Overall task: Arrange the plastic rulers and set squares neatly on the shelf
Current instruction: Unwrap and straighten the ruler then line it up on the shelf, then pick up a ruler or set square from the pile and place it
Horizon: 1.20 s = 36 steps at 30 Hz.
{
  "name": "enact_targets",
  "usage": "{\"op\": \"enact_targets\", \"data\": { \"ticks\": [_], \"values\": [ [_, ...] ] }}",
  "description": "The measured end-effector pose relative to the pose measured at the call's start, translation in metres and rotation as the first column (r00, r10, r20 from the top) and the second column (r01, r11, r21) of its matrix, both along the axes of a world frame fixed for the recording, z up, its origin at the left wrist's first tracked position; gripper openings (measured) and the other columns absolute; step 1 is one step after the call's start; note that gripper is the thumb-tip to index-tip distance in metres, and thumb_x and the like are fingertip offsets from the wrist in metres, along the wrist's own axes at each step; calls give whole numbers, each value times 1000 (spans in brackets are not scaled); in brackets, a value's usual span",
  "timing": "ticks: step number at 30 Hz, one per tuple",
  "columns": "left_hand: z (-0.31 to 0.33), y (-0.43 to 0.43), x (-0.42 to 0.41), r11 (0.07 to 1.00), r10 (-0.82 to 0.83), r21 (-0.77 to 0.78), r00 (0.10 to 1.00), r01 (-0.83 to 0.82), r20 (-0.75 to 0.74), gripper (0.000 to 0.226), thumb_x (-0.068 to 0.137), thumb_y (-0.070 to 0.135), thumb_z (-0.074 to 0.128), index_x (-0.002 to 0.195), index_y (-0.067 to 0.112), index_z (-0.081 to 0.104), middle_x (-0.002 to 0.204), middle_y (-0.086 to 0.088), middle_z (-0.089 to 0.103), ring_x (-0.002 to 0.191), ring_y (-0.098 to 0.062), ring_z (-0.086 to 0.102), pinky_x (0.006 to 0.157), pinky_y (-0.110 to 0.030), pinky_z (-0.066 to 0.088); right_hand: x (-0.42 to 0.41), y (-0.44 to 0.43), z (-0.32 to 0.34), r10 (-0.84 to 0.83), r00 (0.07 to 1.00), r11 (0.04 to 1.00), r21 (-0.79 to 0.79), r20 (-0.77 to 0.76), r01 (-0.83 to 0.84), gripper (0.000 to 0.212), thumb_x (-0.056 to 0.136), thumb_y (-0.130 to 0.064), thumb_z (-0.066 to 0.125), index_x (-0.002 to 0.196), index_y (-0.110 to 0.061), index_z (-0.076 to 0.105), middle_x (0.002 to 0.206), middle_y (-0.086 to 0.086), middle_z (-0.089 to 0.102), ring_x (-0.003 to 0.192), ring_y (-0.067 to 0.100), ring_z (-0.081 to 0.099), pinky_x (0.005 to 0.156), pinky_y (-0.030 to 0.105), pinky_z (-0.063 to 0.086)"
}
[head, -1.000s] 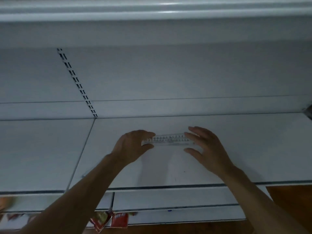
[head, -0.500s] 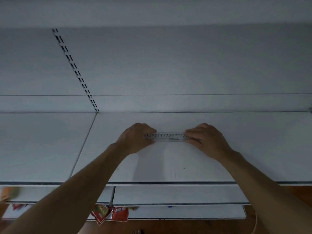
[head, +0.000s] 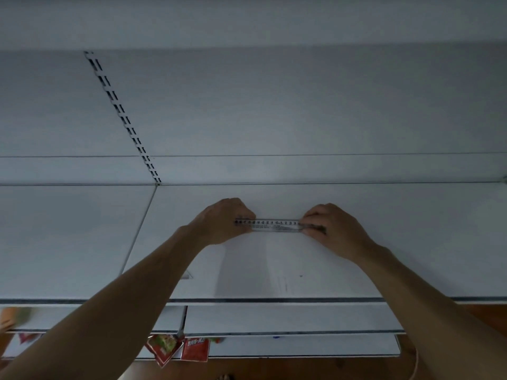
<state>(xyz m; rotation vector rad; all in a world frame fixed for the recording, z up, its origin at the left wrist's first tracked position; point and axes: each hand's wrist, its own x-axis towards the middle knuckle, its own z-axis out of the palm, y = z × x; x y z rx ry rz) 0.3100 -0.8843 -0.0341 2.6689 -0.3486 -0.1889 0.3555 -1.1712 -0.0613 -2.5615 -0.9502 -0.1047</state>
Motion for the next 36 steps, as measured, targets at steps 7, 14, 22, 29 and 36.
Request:
{"op": "enact_targets", "data": {
  "ticks": [7,14,22,29,36],
  "values": [
    [-2,2,0,1000,-16,-16,1000,16,15,22,88,33,65,109,28,69,99,6,58,92,-6,50,81,-22,41,0,2,5,-25,996,1000,-6,-91,25,23,89,-31,64,110,-22,71,107,-6,63,99,13,53,81,31,46],
    [-5,2,0,1000,10,-20,1000,-10,28,22,87,33,67,108,27,69,102,3,60,96,-11,55,87,-28,45,-1,4,11,-39,990,999,-30,-135,35,25,90,-33,63,112,-24,69,108,-5,62,98,14,52,78,28,44],
    [2,1,-25,965,220,-169,968,-199,118,32,86,42,66,116,33,63,109,17,62,103,-1,54,92,-23,46,-7,9,24,-93,985,995,14,-143,96,29,89,-34,63,116,-25,66,115,-7,62,106,14,53,87,28,43],
    [25,-7,-70,907,417,-147,889,-394,190,27,89,42,61,114,32,64,99,19,61,90,1,55,81,-20,46,-16,45,36,-93,975,985,127,-200,120,27,91,-34,60,116,-26,66,112,-9,61,101,9,54,83,24,41],
    [31,45,-152,771,637,-115,756,-627,148,27,87,46,61,110,35,65,98,17,63,87,-2,59,80,-23,49,-50,127,42,-15,965,990,133,-263,51,30,91,-33,60,118,-23,64,117,-3,61,106,15,58,90,27,43]
  ]
}}
